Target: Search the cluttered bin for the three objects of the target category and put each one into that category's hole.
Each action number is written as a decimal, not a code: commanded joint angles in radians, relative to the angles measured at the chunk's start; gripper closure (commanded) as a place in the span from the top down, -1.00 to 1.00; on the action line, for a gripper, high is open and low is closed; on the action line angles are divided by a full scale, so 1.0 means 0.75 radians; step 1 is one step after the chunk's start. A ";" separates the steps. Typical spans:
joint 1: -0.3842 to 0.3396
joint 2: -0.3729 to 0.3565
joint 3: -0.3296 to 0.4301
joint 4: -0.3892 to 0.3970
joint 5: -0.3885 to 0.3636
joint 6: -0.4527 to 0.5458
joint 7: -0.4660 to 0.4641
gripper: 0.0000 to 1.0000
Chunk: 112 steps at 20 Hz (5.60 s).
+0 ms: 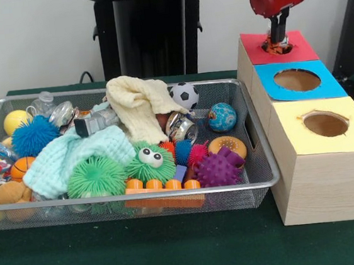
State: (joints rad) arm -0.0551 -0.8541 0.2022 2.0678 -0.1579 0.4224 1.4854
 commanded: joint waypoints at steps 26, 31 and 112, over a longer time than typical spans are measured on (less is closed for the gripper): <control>0.104 0.231 -0.116 -0.033 -0.025 -0.079 0.177 -1.00; 0.100 0.187 -0.105 -0.022 -0.020 -0.078 0.166 -1.00; -1.305 0.306 0.712 -0.649 -0.664 0.488 -0.650 -1.00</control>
State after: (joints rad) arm -0.9940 -0.7345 0.6586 1.7082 -0.5733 0.6309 1.4284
